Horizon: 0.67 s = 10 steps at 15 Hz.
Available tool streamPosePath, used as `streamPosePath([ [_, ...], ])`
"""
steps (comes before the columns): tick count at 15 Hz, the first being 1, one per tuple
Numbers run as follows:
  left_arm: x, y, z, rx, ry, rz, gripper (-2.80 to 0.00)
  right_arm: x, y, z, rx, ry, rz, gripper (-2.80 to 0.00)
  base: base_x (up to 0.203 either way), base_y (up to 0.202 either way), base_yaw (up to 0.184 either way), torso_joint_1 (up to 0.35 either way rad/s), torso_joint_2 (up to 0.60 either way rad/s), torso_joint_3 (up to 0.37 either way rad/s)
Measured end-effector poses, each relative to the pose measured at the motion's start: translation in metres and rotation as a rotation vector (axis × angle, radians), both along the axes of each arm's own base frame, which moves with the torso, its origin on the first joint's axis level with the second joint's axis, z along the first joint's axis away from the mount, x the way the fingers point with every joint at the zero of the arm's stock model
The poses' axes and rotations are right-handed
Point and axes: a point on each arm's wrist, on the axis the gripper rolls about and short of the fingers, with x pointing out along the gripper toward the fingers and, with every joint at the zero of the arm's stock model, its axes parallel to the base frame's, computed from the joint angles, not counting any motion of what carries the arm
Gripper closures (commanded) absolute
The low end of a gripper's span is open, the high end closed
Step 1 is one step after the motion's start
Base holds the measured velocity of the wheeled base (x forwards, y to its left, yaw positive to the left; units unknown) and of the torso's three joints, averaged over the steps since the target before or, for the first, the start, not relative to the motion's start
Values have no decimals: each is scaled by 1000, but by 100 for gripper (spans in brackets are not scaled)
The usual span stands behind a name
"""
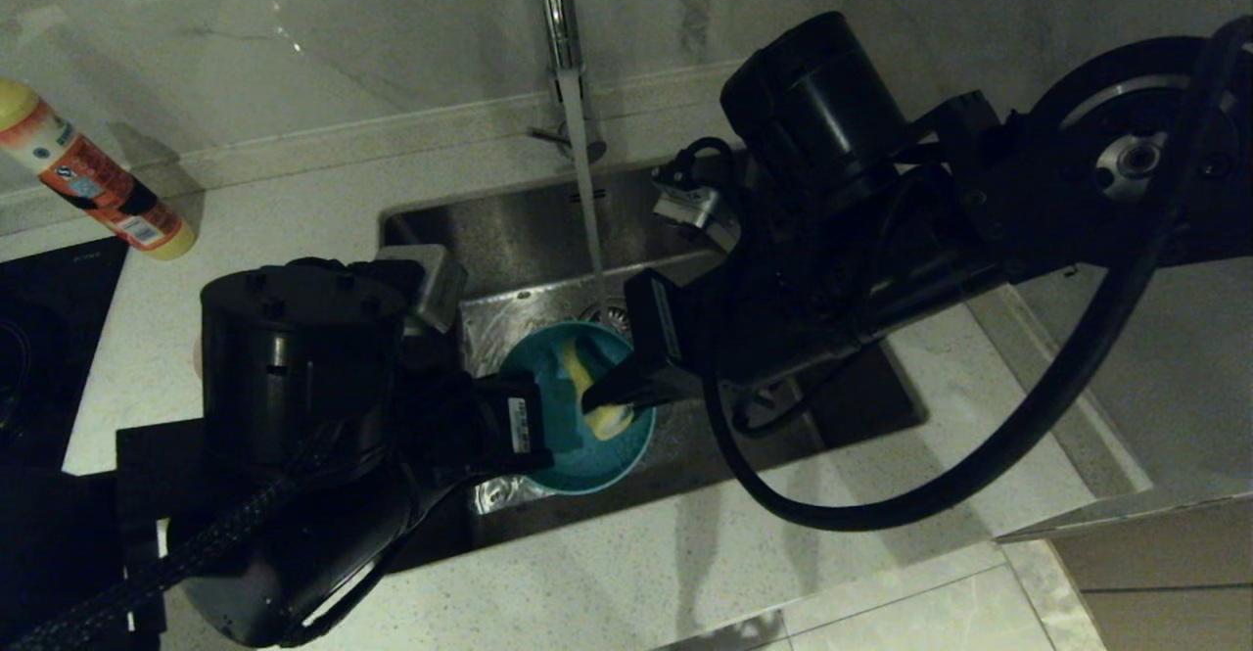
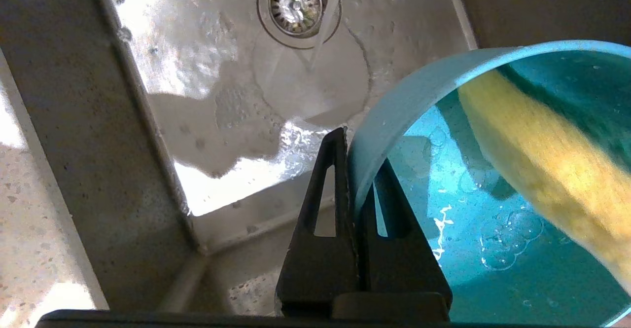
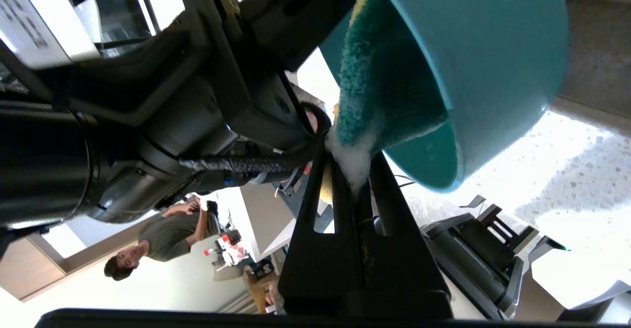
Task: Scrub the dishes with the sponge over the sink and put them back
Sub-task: Wipe the bowl
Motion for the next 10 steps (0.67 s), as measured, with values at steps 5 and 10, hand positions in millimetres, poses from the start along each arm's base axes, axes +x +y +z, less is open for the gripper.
streamPosePath([
  [5,-3,-2,-4,21,-36,-27,0,5,5,-2,20,-20,-1,0,0,0,0,0,0,0],
  [10,-7,1,-15,46,-39,-34,0,13,-3,-3,14,-27,-25,0,0,0,0,0,0,0],
])
